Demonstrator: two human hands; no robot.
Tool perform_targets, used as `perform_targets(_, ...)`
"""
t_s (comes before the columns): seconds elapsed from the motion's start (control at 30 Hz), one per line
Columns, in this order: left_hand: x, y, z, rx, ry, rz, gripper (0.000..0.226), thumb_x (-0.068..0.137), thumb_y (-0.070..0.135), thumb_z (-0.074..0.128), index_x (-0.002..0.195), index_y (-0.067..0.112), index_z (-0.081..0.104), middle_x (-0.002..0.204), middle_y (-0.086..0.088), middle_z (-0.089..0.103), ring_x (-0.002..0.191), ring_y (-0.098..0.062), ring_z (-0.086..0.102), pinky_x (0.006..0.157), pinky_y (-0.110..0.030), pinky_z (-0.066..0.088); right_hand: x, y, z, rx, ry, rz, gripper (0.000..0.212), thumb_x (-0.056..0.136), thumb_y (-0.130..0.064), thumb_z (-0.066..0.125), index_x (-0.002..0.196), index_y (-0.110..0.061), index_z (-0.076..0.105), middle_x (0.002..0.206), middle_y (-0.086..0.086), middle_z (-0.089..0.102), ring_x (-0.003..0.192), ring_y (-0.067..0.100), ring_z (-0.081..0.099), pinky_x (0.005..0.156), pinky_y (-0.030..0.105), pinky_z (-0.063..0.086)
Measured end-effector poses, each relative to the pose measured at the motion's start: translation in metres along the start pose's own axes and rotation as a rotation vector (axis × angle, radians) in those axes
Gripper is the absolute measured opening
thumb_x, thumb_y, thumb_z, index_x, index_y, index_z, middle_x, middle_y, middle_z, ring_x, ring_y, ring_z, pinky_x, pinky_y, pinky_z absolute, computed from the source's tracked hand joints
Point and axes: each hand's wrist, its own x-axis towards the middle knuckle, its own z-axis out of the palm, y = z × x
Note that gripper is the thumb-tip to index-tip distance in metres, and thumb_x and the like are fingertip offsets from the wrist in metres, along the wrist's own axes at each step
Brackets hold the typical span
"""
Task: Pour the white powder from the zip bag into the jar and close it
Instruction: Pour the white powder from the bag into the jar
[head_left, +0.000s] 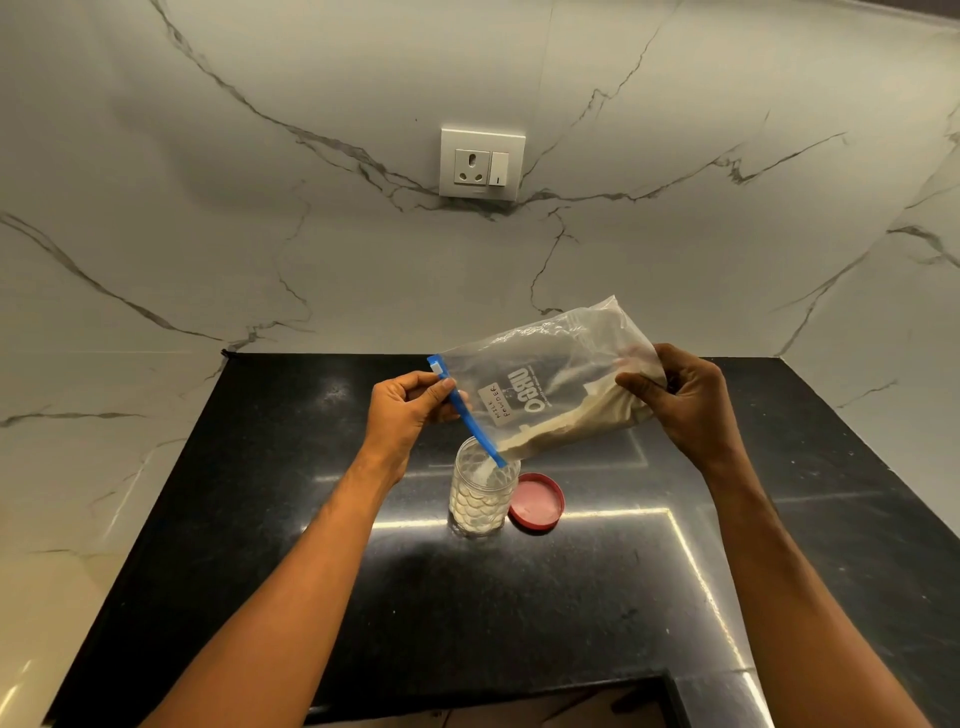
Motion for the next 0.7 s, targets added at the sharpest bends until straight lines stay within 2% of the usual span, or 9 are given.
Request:
perform_targets(0.43, -0.0029, 0.0037, 0.0025, -0.007, 0.003, 0.010, 0.011, 0.092, 0.009, 0.065, 0.102, 0.008, 0.071, 0.094, -0.007, 0.078, 0.087, -0.025, 0.076, 0.071, -0.028, 0.062, 0.0004, -0.0041, -0.0027, -0.009, 0.008, -0.011, 0.030, 0.085, -0.014, 0.072, 0.111, -0.001, 0.067, 0.097, 0.008, 0.072, 0.087, 0.016, 0.072, 0.075, 0.025, 0.059)
perform_targets(0.7, -0.0051, 0.0052, 0.0023, 0.002, 0.016, 0.007, 0.011, 0.092, 0.009, 0.065, 0.102, 0.008, 0.070, 0.093, -0.006, 0.078, 0.086, -0.024, 0.076, 0.071, -0.029, 0.063, -0.0005, -0.0063, -0.0020, -0.005, 0.007, -0.005, 0.031, 0.085, -0.015, 0.073, 0.112, -0.002, 0.068, 0.097, 0.005, 0.072, 0.086, 0.014, 0.072, 0.072, 0.023, 0.058)
